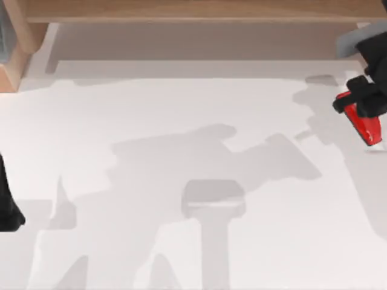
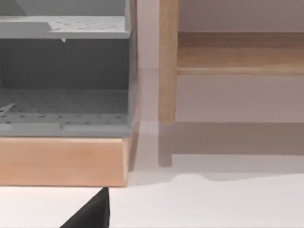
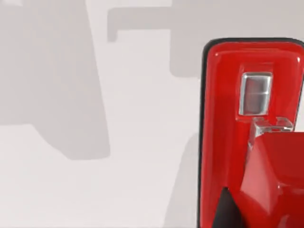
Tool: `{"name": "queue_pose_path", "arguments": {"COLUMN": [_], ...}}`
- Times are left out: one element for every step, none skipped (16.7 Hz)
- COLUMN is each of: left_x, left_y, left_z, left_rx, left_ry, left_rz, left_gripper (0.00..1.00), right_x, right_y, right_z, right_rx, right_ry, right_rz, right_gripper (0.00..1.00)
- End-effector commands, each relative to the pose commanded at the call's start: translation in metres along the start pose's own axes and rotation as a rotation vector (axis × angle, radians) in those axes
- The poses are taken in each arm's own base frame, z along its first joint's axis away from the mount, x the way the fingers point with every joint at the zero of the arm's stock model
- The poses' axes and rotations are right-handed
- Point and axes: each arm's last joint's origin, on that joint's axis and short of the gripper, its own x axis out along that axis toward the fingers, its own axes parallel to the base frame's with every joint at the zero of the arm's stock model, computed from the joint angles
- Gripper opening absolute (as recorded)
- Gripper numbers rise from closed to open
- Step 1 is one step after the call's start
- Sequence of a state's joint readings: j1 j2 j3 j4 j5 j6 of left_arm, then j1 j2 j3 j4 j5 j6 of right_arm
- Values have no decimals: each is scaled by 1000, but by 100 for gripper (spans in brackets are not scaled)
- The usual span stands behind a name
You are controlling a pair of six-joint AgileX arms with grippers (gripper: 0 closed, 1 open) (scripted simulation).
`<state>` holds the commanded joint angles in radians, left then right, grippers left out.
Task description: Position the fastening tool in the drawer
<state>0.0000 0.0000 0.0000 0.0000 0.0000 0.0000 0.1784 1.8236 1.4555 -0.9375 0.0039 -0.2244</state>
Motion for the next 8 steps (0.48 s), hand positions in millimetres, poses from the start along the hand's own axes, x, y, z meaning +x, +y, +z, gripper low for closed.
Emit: {"name": "queue_pose_path", "arguments": {"left_x": [0, 0, 0, 0, 0, 0, 0, 0], "left_y": [0, 0, 0, 0, 0, 0, 0, 0], "left_z": [0, 0, 0, 0, 0, 0, 0, 0], "left_rx": [0, 0, 0, 0, 0, 0, 0, 0], "left_ry": [0, 0, 0, 0, 0, 0, 0, 0], "left_rz": [0, 0, 0, 0, 0, 0, 0, 0], "left_gripper": [100, 100, 100, 100, 100, 100, 100, 100], "right_x": [-14, -29, -42, -54, -65, -74, -80, -85], "right_y": [-6, -13, -21, -29, -37, -46, -55, -65], "right_z": [6, 11, 15, 18, 21, 22, 24, 25], "right_rx": [22, 47, 74, 102, 130, 159, 189, 218], "right_ry": [-42, -81, -113, -138, -157, -168, -171, -168], "right_rz": [-17, -34, -52, -69, -85, -101, -116, -130], "right_gripper": [0, 0, 0, 0, 0, 0, 0, 0]}}
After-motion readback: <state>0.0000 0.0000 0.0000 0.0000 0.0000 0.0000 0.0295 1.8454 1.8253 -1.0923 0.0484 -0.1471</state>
